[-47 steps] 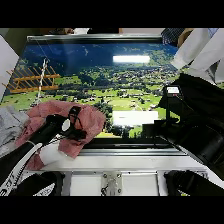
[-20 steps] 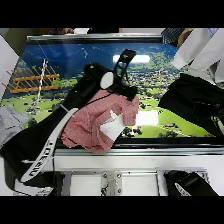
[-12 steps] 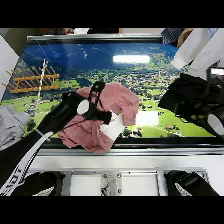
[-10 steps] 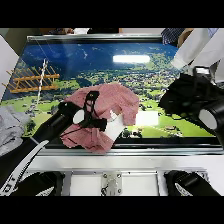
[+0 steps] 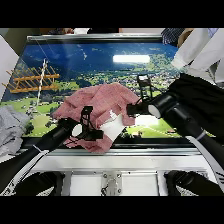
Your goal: Fold the clothes and pants, and hang the long-sleeved shirts on hangers.
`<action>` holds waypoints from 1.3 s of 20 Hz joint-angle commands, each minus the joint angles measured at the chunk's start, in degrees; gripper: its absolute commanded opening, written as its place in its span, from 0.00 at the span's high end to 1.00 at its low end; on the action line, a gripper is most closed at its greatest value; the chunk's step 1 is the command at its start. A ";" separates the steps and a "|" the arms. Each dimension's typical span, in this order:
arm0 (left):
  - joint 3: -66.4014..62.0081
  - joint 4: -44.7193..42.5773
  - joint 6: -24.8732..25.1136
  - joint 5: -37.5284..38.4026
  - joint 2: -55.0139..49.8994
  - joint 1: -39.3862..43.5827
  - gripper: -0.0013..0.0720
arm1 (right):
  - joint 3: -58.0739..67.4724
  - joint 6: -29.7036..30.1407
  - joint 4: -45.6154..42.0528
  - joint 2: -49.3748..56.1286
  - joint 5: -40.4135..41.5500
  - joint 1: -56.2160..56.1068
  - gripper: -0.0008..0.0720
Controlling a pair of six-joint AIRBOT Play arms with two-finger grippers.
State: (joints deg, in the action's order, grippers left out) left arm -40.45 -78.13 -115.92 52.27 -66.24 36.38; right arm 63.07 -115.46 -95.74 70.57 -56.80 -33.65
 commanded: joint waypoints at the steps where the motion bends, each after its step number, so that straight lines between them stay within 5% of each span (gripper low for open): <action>1: 0.61 0.17 -0.44 -0.83 1.66 -0.07 0.96 | 2.54 -0.02 0.31 9.20 7.45 -2.82 0.09; 5: 0.61 0.20 -0.46 -0.87 5.77 -0.07 0.96 | 7.37 -5.05 -1.57 17.14 7.13 -2.91 0.09; 11: 0.61 0.85 -0.46 0.74 7.91 -0.07 0.96 | 8.09 -25.97 -14.67 20.41 0.52 -2.84 0.10; 16: 0.61 2.69 -0.20 2.01 7.93 -0.07 0.96 | 8.09 -28.57 -14.75 21.59 -2.14 -2.75 0.14; 18: 0.59 2.71 0.76 2.80 7.93 -0.07 0.96 | 8.09 -26.21 -14.86 21.49 -3.96 -2.75 0.71; 19: 0.59 2.71 1.44 3.28 7.98 -0.07 0.96 | 8.11 -23.74 -14.69 21.24 -4.52 -2.78 0.86; 22: -2.36 1.86 3.48 5.90 11.82 -0.57 0.96 | 8.90 -11.80 -14.86 16.61 -6.49 -2.69 0.97; 24: -14.53 1.36 5.70 6.88 16.31 -4.22 0.96 | 15.85 0.04 -15.08 8.90 -10.43 -2.32 0.97; 26: -29.40 1.42 8.09 6.82 18.23 -6.73 0.96 | 25.83 3.87 -14.97 2.36 -14.60 -2.27 0.97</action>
State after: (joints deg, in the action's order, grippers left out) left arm -55.40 -76.44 -111.24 58.30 -51.11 32.56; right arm 79.61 -121.49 -110.69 80.42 -66.08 -36.10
